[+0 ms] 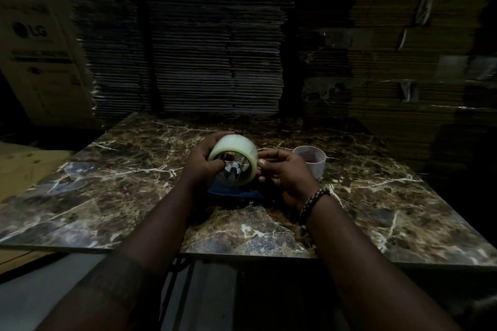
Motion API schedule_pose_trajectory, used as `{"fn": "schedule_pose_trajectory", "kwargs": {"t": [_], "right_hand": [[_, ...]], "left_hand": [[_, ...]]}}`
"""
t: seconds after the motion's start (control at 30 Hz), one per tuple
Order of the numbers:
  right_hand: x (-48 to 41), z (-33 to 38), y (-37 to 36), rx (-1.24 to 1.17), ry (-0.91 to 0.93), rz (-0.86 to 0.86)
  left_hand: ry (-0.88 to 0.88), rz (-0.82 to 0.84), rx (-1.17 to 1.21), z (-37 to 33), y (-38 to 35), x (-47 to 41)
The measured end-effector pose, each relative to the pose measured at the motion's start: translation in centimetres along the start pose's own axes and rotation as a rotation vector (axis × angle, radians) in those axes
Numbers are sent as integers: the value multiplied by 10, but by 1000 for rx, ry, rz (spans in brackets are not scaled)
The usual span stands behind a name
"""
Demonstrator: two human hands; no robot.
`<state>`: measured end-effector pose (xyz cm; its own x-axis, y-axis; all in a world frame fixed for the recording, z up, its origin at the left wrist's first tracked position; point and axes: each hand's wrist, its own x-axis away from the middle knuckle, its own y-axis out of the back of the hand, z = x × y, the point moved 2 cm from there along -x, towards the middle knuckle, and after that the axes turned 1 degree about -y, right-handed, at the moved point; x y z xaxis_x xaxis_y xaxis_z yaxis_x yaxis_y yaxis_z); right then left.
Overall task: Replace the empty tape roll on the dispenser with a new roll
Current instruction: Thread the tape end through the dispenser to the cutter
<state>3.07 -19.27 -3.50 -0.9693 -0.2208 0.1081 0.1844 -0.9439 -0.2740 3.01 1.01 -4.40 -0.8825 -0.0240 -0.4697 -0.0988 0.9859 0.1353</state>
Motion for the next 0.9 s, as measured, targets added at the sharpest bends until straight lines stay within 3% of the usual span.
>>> {"fn": "schedule_pose_trajectory", "kwargs": {"t": [0.47,0.9], "right_hand": [[-7,-2,0,60,30,-36],[-15,-6,-4,553,357,-145]], "left_hand": [[-6,-42,-31,4,1,0],[-6,16,-110,-1,0,5]]}}
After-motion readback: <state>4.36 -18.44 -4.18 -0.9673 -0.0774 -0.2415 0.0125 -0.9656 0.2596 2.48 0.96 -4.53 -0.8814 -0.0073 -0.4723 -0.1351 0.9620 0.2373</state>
